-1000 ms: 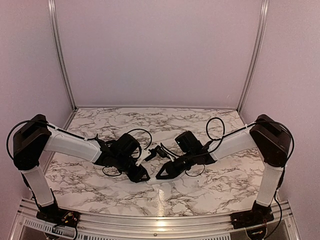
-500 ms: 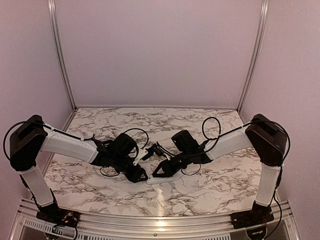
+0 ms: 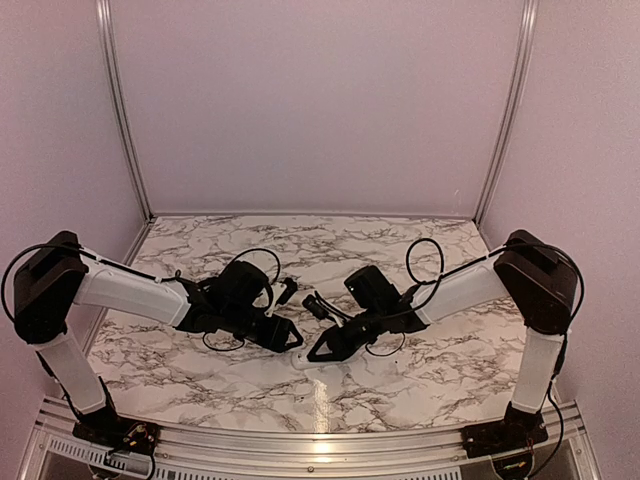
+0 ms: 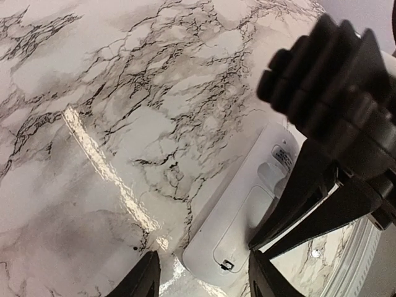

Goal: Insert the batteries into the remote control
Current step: Press the battery cover onto the remote control without the battery cover.

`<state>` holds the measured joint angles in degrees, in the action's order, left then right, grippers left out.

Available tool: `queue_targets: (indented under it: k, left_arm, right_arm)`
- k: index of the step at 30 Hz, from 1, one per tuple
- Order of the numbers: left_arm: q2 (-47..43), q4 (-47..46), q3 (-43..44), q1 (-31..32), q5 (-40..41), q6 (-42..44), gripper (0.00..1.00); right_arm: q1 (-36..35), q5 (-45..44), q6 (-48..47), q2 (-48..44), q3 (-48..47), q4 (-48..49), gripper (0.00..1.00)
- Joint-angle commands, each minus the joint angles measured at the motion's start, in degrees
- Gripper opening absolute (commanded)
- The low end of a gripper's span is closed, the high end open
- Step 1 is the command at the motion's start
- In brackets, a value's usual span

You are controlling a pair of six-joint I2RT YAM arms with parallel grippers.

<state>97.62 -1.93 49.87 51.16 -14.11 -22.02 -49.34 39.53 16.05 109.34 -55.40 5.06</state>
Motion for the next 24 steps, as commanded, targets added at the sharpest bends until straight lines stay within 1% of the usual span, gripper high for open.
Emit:
queue_targets:
  k: [1, 5, 8, 15, 24]
  left_arm:
    - [2.1, 0.3, 0.7, 0.5, 2.4, -8.6, 0.49]
    - [2.5, 1.8, 0.8, 1.5, 4.2, -11.6, 0.45]
    - [3.4, 3.9, 1.6, 2.2, 5.1, -12.5, 0.45]
    - [6.2, 4.4, 3.2, 3.7, 4.6, -13.4, 0.38]
    - [7.1, 6.3, 4.0, 4.1, 4.9, -12.6, 0.32]
  right_arm:
    - [-0.4, -2.6, -0.2, 1.2, 1.0, -1.7, 0.07]
    - [-0.4, -2.7, 0.3, 1.4, 1.1, -1.5, 0.07]
    - [-0.4, -2.7, 0.3, 1.2, 1.0, -1.6, 0.06]
    - [-0.4, -2.4, 0.3, 1.0, 0.9, -1.9, 0.06]
    - [-0.4, -2.4, 0.6, 0.9, 0.8, -1.5, 0.06]
